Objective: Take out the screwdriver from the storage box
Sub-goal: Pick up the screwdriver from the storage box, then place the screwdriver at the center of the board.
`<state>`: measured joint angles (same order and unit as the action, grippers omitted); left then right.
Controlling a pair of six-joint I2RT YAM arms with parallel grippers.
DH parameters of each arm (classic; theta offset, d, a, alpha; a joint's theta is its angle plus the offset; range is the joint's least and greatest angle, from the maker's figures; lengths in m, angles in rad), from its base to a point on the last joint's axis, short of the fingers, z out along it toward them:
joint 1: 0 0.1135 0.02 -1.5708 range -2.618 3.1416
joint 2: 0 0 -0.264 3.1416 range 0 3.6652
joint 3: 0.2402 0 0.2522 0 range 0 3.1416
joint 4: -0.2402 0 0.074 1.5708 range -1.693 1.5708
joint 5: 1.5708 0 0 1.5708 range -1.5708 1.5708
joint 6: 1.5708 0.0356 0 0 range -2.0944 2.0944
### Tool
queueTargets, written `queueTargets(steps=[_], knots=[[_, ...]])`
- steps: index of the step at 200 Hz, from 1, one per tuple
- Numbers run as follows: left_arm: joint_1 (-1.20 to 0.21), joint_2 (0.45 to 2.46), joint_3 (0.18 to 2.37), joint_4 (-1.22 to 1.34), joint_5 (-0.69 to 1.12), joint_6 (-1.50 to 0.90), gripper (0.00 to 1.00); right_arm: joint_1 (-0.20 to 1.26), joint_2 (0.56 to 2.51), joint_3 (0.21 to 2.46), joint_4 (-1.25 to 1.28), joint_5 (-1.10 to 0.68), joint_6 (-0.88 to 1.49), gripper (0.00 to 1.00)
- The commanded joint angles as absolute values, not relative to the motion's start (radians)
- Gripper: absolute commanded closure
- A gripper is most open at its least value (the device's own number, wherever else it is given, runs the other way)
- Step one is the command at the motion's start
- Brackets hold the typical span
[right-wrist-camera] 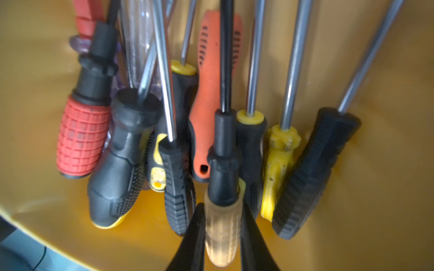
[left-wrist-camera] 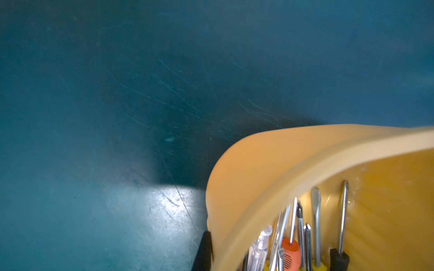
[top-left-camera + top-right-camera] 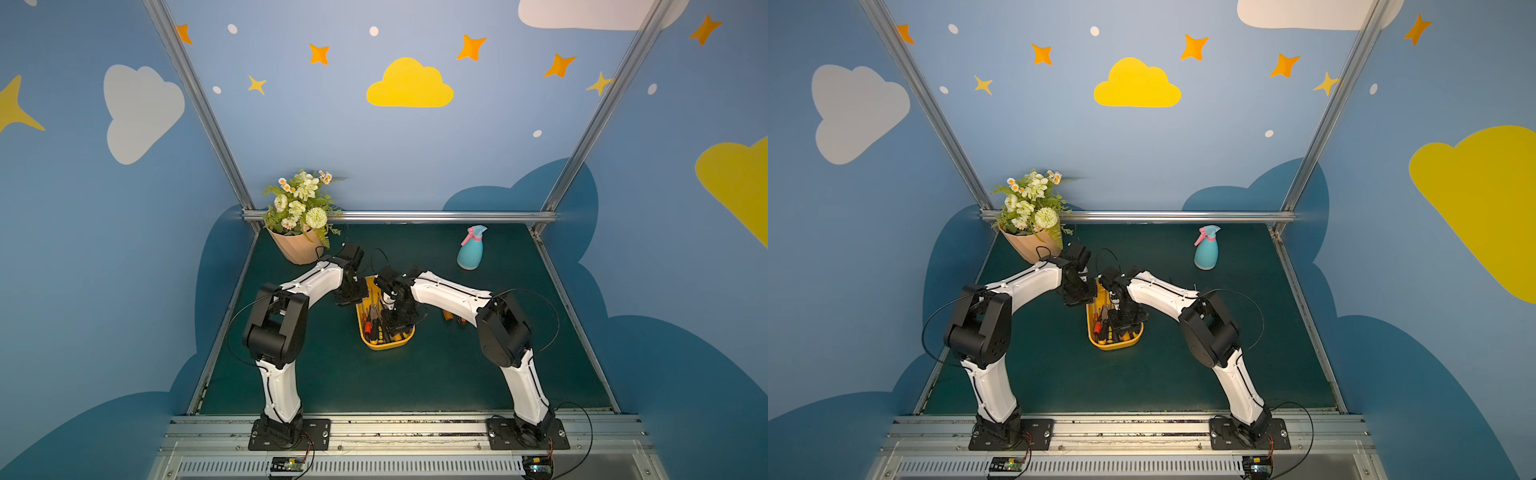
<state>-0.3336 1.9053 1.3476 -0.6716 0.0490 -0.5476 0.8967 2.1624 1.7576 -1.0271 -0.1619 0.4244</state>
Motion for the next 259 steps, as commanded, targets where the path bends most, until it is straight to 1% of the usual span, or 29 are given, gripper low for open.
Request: queueTargets(steps=[1, 15, 56, 96, 129, 168, 198, 234, 259], knots=[[-0.339, 1.874, 1.35, -0.67, 0.082, -0.555, 0.98, 0.9, 2.129, 1.75, -1.018, -0.129, 0.388, 0.98], [-0.339, 1.875, 1.35, -0.669, 0.083, -0.555, 0.97, 0.899, 2.121, 1.75, -1.019, -0.12, 0.382, 1.0], [-0.338, 1.881, 1.348, -0.672, 0.08, -0.55, 0.98, 0.899, 2.085, 1.742, -1.004, -0.107, 0.378, 1.0], [-0.339, 1.892, 1.347, -0.672, 0.08, -0.554, 0.97, 0.9, 2.002, 1.71, -0.937, -0.108, 0.375, 1.0], [-0.339, 1.891, 1.346, -0.676, 0.075, -0.55, 0.98, 0.886, 1.956, 1.721, -0.933, -0.095, 0.373, 1.0], [-0.339, 1.884, 1.342, -0.679, 0.072, -0.549, 0.98, 0.827, 1.884, 1.681, -0.934, -0.044, 0.374, 1.0], [-0.339, 1.886, 1.341, -0.677, 0.073, -0.552, 0.98, 0.751, 1.854, 1.633, -0.936, -0.003, 0.369, 1.0], [-0.339, 1.894, 1.347, -0.677, 0.074, -0.552, 0.97, 0.681, 1.893, 1.626, -0.974, -0.005, 0.337, 1.0], [-0.337, 1.893, 1.347, -0.676, 0.074, -0.551, 0.98, 0.659, 1.946, 1.652, -1.022, 0.031, 0.316, 1.0]])
